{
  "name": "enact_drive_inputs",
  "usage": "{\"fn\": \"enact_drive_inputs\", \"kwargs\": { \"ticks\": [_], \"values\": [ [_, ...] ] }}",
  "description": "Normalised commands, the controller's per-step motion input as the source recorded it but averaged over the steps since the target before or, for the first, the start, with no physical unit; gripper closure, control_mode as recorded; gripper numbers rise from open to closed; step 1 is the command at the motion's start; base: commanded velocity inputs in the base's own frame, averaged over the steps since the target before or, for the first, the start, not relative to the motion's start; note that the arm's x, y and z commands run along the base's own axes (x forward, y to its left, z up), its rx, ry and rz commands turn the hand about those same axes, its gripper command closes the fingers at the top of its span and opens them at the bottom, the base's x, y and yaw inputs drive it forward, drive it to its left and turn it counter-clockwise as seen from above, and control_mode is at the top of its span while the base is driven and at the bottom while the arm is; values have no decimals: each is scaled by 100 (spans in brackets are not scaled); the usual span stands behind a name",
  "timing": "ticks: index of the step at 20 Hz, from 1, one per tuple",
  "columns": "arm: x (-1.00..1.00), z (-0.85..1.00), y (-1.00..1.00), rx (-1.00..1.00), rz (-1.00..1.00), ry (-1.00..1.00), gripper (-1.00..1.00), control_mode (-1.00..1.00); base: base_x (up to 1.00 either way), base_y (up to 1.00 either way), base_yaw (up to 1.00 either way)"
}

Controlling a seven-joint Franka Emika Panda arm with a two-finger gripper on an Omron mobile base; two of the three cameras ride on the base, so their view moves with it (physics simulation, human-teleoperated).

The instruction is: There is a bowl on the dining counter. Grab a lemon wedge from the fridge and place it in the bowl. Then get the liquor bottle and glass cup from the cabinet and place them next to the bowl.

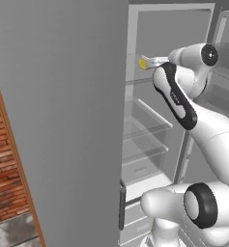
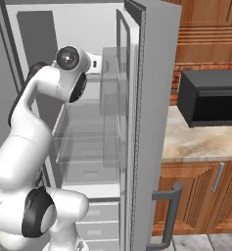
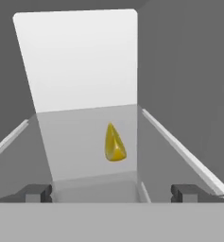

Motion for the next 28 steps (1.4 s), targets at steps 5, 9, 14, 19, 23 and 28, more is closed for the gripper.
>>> {"fn": "enact_drive_inputs", "kwargs": {
  "ticks": [5,9,14,19,23,28],
  "values": [
    [32,0,-9,0,0,5,-100,-100,0,0,0],
    [36,-2,0,0,0,5,-100,-100,0,0,0],
    [37,-13,2,-1,0,6,-100,-100,0,0,0],
    [35,-16,3,-1,1,5,-100,-100,0,0,0],
    [33,-17,8,-1,0,6,-100,-100,0,0,0],
    [27,-21,17,-3,1,5,-100,-100,0,0,0]
  ]
}}
